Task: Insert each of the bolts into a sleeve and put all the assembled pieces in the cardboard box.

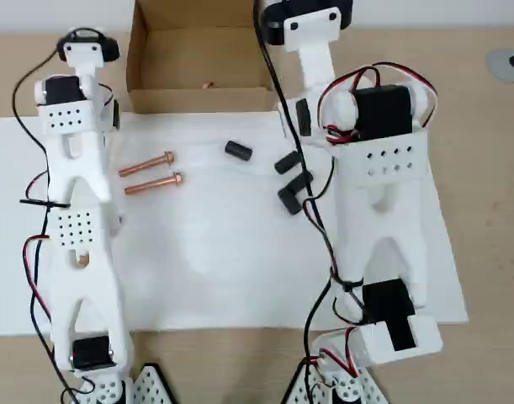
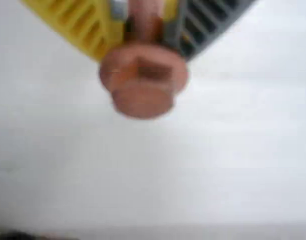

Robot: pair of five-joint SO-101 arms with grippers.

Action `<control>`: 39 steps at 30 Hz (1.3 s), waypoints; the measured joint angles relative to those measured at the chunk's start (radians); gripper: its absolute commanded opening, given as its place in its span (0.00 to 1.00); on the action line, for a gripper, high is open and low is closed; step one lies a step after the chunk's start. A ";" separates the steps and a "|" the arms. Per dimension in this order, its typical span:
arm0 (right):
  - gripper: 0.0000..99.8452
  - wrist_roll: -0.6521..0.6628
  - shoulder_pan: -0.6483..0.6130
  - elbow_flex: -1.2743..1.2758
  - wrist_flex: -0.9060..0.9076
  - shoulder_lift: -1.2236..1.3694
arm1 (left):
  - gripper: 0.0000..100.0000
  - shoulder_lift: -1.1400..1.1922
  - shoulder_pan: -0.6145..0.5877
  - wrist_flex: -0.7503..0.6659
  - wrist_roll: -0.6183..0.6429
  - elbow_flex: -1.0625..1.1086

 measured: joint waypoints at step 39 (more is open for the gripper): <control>0.25 0.672 -0.115 -0.170 -0.002 0.555 | 0.01 -1.576 -0.017 -0.038 0.216 1.261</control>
